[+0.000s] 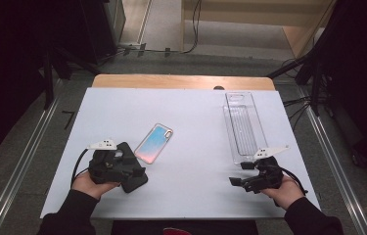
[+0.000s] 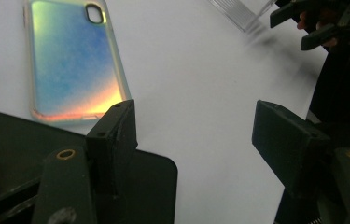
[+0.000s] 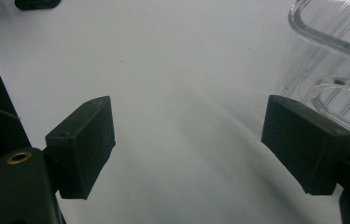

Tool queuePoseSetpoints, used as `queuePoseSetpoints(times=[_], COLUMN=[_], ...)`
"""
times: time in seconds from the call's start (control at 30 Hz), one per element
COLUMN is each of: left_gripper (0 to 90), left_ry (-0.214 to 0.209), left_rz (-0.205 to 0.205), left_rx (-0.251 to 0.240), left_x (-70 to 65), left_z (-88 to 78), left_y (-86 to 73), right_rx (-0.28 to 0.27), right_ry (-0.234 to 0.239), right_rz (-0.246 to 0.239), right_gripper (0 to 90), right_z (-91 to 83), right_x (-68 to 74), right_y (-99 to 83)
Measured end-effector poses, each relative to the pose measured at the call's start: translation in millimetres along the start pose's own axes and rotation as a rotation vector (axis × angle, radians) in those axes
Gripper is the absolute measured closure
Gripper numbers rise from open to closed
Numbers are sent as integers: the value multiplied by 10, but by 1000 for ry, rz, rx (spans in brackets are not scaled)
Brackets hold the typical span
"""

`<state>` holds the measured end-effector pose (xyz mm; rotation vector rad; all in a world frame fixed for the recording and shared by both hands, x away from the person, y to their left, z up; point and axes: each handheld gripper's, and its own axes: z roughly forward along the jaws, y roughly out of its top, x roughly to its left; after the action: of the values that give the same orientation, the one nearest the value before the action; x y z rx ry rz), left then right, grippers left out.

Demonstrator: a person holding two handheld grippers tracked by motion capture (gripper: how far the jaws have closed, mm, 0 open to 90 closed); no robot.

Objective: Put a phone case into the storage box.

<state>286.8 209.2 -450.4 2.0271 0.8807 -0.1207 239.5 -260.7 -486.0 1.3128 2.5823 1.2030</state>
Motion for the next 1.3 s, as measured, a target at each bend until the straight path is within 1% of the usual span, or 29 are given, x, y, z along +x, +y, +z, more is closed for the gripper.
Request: queuePoseSetpoints(times=[0.07, 0.1, 0.13, 0.23, 0.3, 0.37, 0.47, 0.5, 0.6, 0.67, 0.73, 0.77, 0.83, 0.87, 0.9, 0.93, 0.97, 1.03, 1.1, 1.13, 1.2, 1.23, 1.3], left_gripper=[295, 273, 272, 272, 273, 272, 271, 254, 248, 238, 209, 181, 11, 0, 0, 0, 0, 0, 0, 0, 0, 0, 0], left_ry=[5, 7, 10, 13, -2, -6, -15, -11, -5, 14, 21, 36, 72, 77, 65, 51, 57, 99, 120, 120, 130, 142, 155], left_rz=[6, 3, -3, 5, 2, 5, 16, 19, 21, 26, 17, 9, -6, -17, -40, -61, -66, -58, -61, -70, -67, -63, -61], left_rx=[-8, -13, -17, -1, 7, 10, 3, -1, -23, -25, -4, 1, 0, -13, -32, -27, -18, -9, -3, -7, 0, 8, 5], left_x=[14, 23, 32, 61, 77, 82, 92, 98, 125, 141, 159, 167, 201, 226, 250, 281, 308, 343, 374, 388, 416, 428, 452], left_z=[18, 29, 44, 98, 130, 161, 213, 233, 306, 347, 383, 403, 433, 438, 448, 462, 481, 519, 557, 574, 611, 626, 652], left_y=[40, 56, 72, 129, 170, 211, 287, 318, 403, 451, 490, 507, 547, 569, 585, 606, 626, 658, 689, 701, 724, 736, 758], right_rx=[4, 5, 6, 4, 4, 8, 8, 7, 8, 8, 6, 6, 7, 6, 7, 7, 7, 8, 8, 8, 8, 8, 9], right_ry=[2, 3, 2, 0, -2, -3, -3, -4, -4, -3, -5, -4, -4, -4, -4, -3, -4, -5, -6, -5, -5, -5, -6], right_rz=[-4, -2, -1, 3, 3, 1, 0, -1, 1, 1, 4, 4, 1, 1, 2, 3, 4, 2, 2, 4, 0, 0, 2], right_gripper=[155, 155, 155, 155, 155, 155, 155, 155, 155, 155, 155, 155, 155, 155, 155, 155, 155, 155, 155, 155, 155, 155, 155], right_z=[4, 5, 7, 5, 5, 7, 6, 6, 4, 1, 0, 0, 0, 0, 0, 0, 0, 2, 1, 1, 1, 1, 1], right_x=[-1, -2, -5, -12, -14, -12, -12, -18, -17, -13, -10, -10, -12, -12, -11, -10, -7, -5, -7, -8, -12, -12, -9], right_y=[0, 1, 1, 0, 0, -2, -3, -4, -5, -6, -7, -8, -10, -9, -9, -8, -7, -8, -9, -9, -10, -10, -9])
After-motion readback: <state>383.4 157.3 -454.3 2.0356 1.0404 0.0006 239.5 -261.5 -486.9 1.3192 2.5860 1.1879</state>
